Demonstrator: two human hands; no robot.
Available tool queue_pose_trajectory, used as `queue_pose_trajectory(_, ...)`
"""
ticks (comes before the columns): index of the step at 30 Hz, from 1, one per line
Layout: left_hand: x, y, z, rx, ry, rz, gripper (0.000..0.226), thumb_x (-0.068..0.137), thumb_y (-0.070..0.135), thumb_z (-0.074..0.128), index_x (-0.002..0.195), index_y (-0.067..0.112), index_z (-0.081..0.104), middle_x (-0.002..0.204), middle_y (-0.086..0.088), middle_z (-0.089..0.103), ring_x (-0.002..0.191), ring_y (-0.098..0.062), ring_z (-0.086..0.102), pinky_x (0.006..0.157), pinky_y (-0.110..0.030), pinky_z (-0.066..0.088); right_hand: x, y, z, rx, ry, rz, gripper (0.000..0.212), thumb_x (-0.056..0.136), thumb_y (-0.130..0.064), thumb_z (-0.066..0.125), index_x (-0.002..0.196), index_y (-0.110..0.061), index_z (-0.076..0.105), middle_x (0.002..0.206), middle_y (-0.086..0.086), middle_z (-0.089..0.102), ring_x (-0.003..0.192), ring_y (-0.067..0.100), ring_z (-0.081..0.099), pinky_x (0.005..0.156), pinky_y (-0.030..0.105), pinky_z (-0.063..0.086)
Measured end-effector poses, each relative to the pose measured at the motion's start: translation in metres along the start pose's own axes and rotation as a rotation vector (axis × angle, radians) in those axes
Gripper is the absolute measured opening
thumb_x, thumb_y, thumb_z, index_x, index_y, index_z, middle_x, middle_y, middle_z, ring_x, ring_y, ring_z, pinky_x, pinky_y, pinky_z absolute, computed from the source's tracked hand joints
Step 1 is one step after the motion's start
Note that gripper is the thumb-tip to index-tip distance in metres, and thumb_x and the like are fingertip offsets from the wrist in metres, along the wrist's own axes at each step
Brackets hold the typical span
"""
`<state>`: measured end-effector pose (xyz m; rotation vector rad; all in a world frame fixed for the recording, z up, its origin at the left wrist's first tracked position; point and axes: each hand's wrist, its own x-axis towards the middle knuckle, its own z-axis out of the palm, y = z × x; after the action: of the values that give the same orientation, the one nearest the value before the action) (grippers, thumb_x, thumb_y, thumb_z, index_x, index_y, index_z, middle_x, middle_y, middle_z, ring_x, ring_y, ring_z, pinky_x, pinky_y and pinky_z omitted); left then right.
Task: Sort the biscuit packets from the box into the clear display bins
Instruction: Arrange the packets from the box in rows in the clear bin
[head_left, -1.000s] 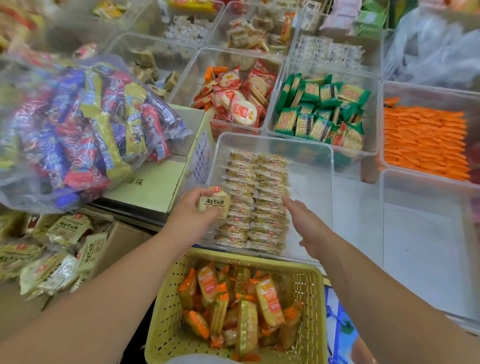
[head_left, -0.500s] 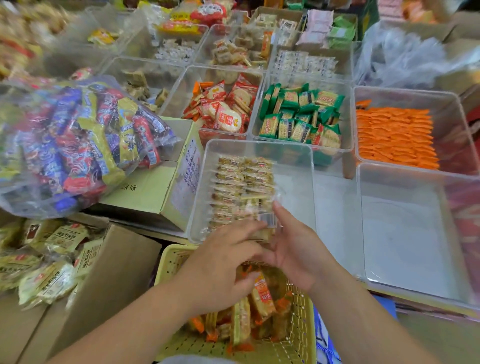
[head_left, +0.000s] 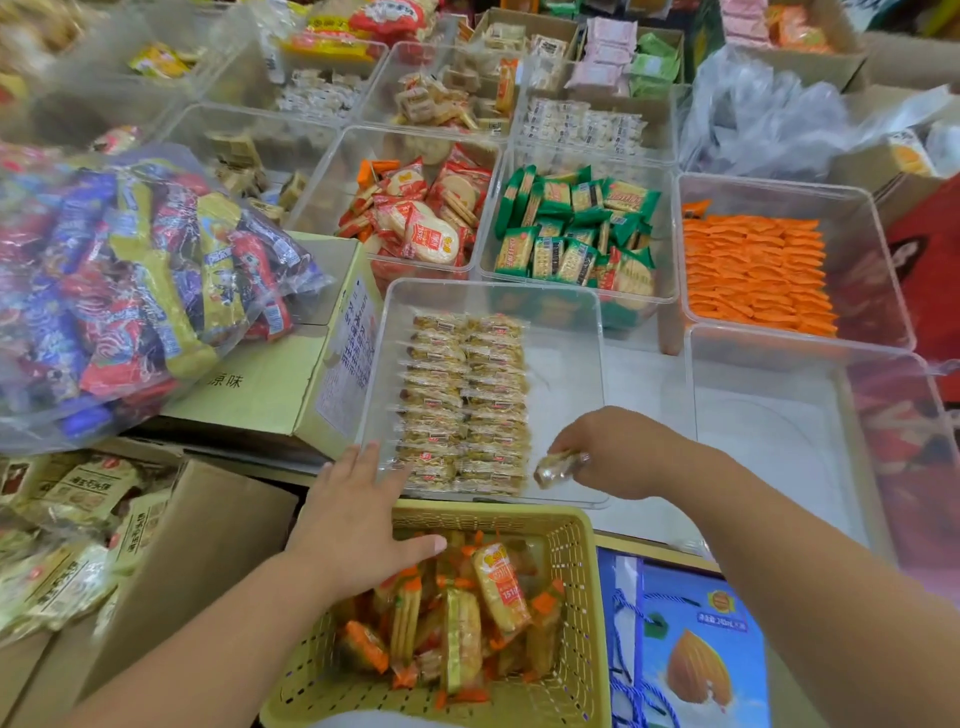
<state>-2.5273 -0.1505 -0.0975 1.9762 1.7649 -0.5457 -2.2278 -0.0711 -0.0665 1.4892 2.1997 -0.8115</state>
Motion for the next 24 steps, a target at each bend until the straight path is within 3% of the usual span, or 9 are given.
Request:
queue_pose_trajectory(3,0.003,-0.001,0.003,-0.002,0.006,-0.005,0.113,0.067,0.103,0.024,0.161,0.039,0.026,0.173,-0.010,0.003,0.159,-0.030,-0.005,0.127,-0.050,0.004,0.013,-0.009,0.004,-0.288,-0.092,-0.021,0.043,0.091,-0.014,0.053,0.129,-0.032,0.065,0.119,-0.004,0.068,0.108,0.022,0.062,0.079,0.031,0.047)
queue_pose_trajectory(5,0.004,-0.002,0.004,0.004,0.000,0.004,0.111,0.068,0.102,0.026,0.160,0.040,0.027,0.173,-0.008,0.009,0.159,-0.030,-0.004,0.127,-0.050,0.005,0.021,-0.014,0.012,-0.456,-0.104,-0.053,0.037,0.090,-0.012,0.052,0.121,-0.025,0.067,0.107,-0.001,0.069,0.099,0.024,0.064,0.080,0.033,0.050)
queue_pose_trajectory(8,0.003,-0.005,0.004,0.019,0.002,0.013,0.107,0.071,0.100,0.029,0.160,0.040,0.028,0.172,-0.006,0.016,0.159,-0.030,-0.002,0.126,-0.050,0.007,0.031,-0.015,0.018,-0.375,-0.234,-0.047,0.024,0.096,-0.015,0.049,0.113,-0.013,0.066,0.105,0.007,0.068,0.095,0.026,0.064,0.080,0.037,0.051)
queue_pose_trajectory(12,0.003,-0.006,0.005,0.023,0.028,0.029,0.104,0.073,0.099,0.031,0.158,0.040,0.031,0.170,-0.003,0.024,0.159,-0.030,0.001,0.127,-0.049,0.009,0.038,-0.008,0.008,-0.235,-0.366,-0.082,0.035,0.106,-0.029,0.043,0.107,-0.003,0.066,0.105,0.014,0.065,0.087,0.026,0.057,0.077,0.038,0.045)
queue_pose_trajectory(15,0.004,-0.005,0.006,0.015,0.036,0.033,0.101,0.073,0.098,0.032,0.157,0.041,0.034,0.170,0.000,0.025,0.159,-0.029,0.002,0.126,-0.049,0.011,0.043,-0.007,0.007,-0.235,-0.415,-0.068,0.036,0.107,-0.025,0.040,0.105,-0.001,0.065,0.093,0.011,0.058,0.079,0.024,0.048,0.074,0.037,0.041)
queue_pose_trajectory(19,0.004,-0.006,0.006,0.013,0.050,0.038,0.100,0.074,0.098,0.032,0.156,0.041,0.036,0.169,0.002,0.026,0.159,-0.029,0.003,0.126,-0.049,0.012,0.049,-0.013,0.012,-0.290,-0.468,-0.059,0.036,0.108,-0.020,0.036,0.110,0.000,0.065,0.092,0.008,0.054,0.079,0.023,0.047,0.073,0.034,0.040)
queue_pose_trajectory(24,0.004,-0.007,0.006,-0.003,0.061,0.050,0.095,0.076,0.095,0.038,0.155,0.042,0.037,0.169,0.002,0.026,0.159,-0.028,0.001,0.125,-0.049,0.013,0.061,-0.016,0.022,-0.362,-0.518,0.004,0.027,0.102,0.000,0.043,0.116,0.005,0.066,0.084,0.007,0.051,0.069,0.020,0.042,0.053,0.024,0.031)
